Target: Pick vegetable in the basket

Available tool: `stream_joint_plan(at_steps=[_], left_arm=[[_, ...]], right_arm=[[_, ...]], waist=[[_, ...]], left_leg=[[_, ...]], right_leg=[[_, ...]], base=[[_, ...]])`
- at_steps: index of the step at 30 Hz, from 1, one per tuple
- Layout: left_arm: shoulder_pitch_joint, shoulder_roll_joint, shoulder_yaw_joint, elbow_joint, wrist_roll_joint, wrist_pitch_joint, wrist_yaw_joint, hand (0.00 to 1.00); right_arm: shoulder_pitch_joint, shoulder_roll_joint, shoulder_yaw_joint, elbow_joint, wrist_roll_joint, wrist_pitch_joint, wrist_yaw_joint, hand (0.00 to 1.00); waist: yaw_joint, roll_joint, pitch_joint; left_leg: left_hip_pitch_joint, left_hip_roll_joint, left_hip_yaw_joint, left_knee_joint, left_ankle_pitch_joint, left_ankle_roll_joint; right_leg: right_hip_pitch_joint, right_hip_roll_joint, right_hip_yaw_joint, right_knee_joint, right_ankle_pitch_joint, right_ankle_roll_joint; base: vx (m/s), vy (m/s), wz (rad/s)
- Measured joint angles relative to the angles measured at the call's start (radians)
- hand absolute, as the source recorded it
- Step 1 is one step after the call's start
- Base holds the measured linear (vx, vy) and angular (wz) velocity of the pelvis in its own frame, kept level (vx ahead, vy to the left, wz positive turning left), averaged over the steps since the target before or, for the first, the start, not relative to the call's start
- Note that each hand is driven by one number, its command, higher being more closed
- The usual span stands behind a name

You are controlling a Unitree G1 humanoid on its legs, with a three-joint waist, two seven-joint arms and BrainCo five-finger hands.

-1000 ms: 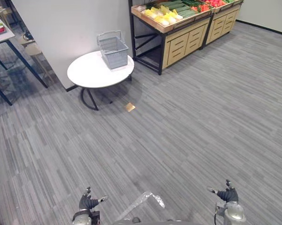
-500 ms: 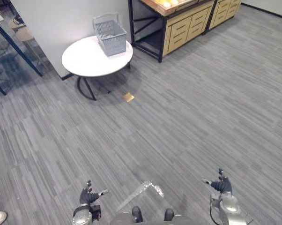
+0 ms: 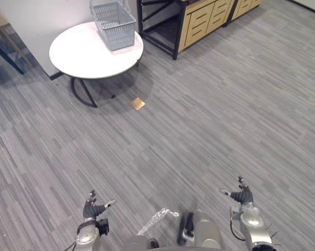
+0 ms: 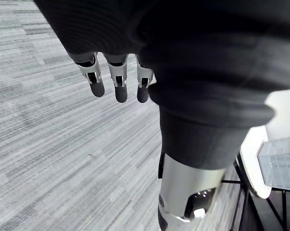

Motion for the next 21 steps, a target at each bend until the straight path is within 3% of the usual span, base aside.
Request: stream_joint_plan(at_steps=[1,2,3,4,5,6,7,8,9,10,11,13,16,17,19,20,21], left_arm=[[-0.021,-0.003,-0.003,-0.001,0.0,-0.001,0.005,0.0],[-0.027,-0.003,-0.003,-0.001,0.0,-0.001,0.011,0.0],[-0.037,-0.003,-0.002,0.0,0.001,-0.001,0.013,0.0],[-0.039,-0.005,-0.003,0.0,0.001,-0.001,0.013,0.0],[-0.037,-0.01,-0.005,0.005,0.002,-0.002,0.014,0.0],[-0.039,-0.028,-0.006,0.006,0.002,-0.002,0.012,0.0],[-0.049,-0.035,-0.005,0.007,0.002,-0.001,0.011,0.0],[-0.052,-0.046,-0.002,0.007,0.002,-0.002,0.01,0.0],[-0.05,-0.051,-0.001,0.009,0.002,-0.002,0.01,0.0],[-0.049,-0.052,-0.001,0.021,0.002,-0.002,0.008,0.0],[-0.049,-0.052,-0.002,0.027,0.002,-0.002,0.008,0.0],[-0.048,-0.051,-0.001,0.026,0.001,-0.004,0.003,0.0],[-0.043,-0.048,-0.002,0.027,0.002,-0.003,-0.01,0.0],[-0.039,-0.048,-0.002,0.027,0.002,-0.002,-0.01,0.0],[-0.026,-0.05,-0.003,0.033,0.002,0.0,-0.01,0.0],[-0.013,-0.051,-0.003,0.035,0.001,0.0,-0.009,0.0],[-0.003,-0.045,0.001,0.05,0.002,0.0,-0.008,0.0]], right_arm=[[-0.002,-0.009,0.0,-0.018,0.007,-0.001,-0.002,0.0],[-0.004,-0.011,0.001,-0.018,0.007,-0.001,-0.002,0.0],[0.005,-0.013,-0.001,-0.024,0.007,0.0,-0.002,0.0],[0.015,-0.015,-0.002,-0.032,0.007,0.001,-0.002,0.0],[0.025,-0.017,-0.004,-0.043,0.007,0.002,-0.001,0.0],[0.022,-0.021,-0.005,-0.047,0.007,0.004,0.004,0.0],[0.015,-0.014,-0.001,-0.049,0.007,0.005,0.009,0.0],[0.008,-0.014,0.003,-0.05,0.007,0.005,0.01,0.0],[0.004,-0.015,0.005,-0.051,0.007,0.005,0.01,0.0],[-0.001,-0.012,0.007,-0.053,0.008,0.002,0.009,0.0],[-0.001,-0.013,0.011,-0.056,0.01,-0.005,0.008,0.0],[0.001,-0.015,0.018,-0.055,0.018,-0.012,0.006,0.0],[-0.008,-0.012,0.023,-0.052,0.029,-0.015,0.005,0.0],[-0.011,-0.012,0.025,-0.039,0.029,-0.014,0.005,0.0],[-0.018,-0.013,0.02,-0.017,0.029,-0.014,0.0,0.0],[-0.021,-0.015,0.015,0.002,0.027,-0.014,-0.012,0.0],[-0.029,-0.007,0.024,0.029,0.025,-0.008,-0.018,0.0]], waist=[[-0.013,-0.005,0.013],[-0.017,-0.003,0.018],[-0.027,-0.011,0.019],[-0.033,-0.011,0.018],[-0.045,-0.005,0.017],[-0.051,0.029,0.021],[-0.049,0.035,0.022],[-0.048,0.039,0.025],[-0.042,0.043,0.029],[-0.04,0.046,0.033],[-0.033,0.039,0.038],[-0.015,0.015,0.044],[0.008,0.006,0.051],[0.016,-0.003,0.057],[0.03,-0.009,0.062],[0.046,0.008,0.055],[0.062,0.0,0.044]], left_leg=[[0.054,-0.003,-0.013,-0.058,0.013,-0.024],[0.082,-0.006,-0.019,-0.085,0.02,-0.038],[0.142,-0.013,-0.045,-0.13,0.024,-0.072],[0.162,-0.012,-0.061,-0.133,0.015,-0.088],[0.183,-0.001,-0.08,-0.123,0.005,-0.107],[0.176,0.043,-0.09,-0.059,0.01,-0.14],[0.111,0.08,-0.082,0.099,0.064,-0.204],[0.026,0.12,-0.078,0.325,0.19,-0.17],[-0.02,0.161,-0.075,0.451,0.256,-0.142],[-0.094,0.234,-0.043,0.663,0.24,-0.113],[-0.144,0.263,-0.023,0.766,0.217,-0.078],[-0.241,0.264,0.008,0.811,0.182,-0.023],[-0.436,0.219,0.026,0.591,0.173,-0.012],[-0.484,0.174,0.017,0.43,0.182,-0.026],[-0.501,0.109,-0.024,0.144,0.255,-0.101],[-0.499,0.091,-0.059,-0.057,0.362,-0.114],[-0.493,0.08,-0.056,-0.034,0.488,-0.047]], right_leg=[[-0.022,0.032,-0.02,-0.147,0.08,-0.012],[-0.028,0.045,-0.024,-0.218,0.12,-0.026],[-0.052,0.063,-0.016,-0.323,0.199,-0.058],[-0.064,0.07,-0.01,-0.332,0.24,-0.084],[-0.075,0.068,0.027,-0.283,0.332,-0.157],[-0.098,0.07,0.007,-0.16,0.308,-0.194],[-0.093,0.065,-0.002,-0.096,0.225,-0.199],[-0.038,0.07,-0.014,-0.099,0.173,-0.196],[0.01,0.08,-0.018,-0.123,0.158,-0.198],[0.114,0.105,-0.021,-0.173,0.142,-0.197],[0.189,0.11,-0.02,-0.211,0.13,-0.195],[0.334,0.106,-0.005,-0.309,0.101,-0.168],[0.484,0.099,-0.006,-0.422,0.068,-0.13],[0.53,0.08,0.001,-0.44,0.051,-0.097],[0.594,0.056,0.015,-0.468,0.029,-0.061],[0.641,0.059,0.036,-0.502,0.006,-0.033],[0.681,0.044,0.061,-0.52,-0.011,-0.006]], base=[[0.48,0.017,0.39],[0.69,-0.027,0.58],[0.63,-0.057,0.56],[0.66,-0.085,0.72],[0.7,-0.157,0.57],[0.82,-0.215,0.53],[0.98,-0.268,0.42],[0.7,-0.206,0.35],[0.71,-0.173,0.31],[0.54,-0.11,0.27],[0.63,-0.102,0.26],[0.63,-0.063,0.23],[0.53,0.04,0.06],[0.57,0.115,-0.15],[0.61,0.209,-0.29],[0.64,0.273,-0.55],[0.65,0.269,-0.5]])
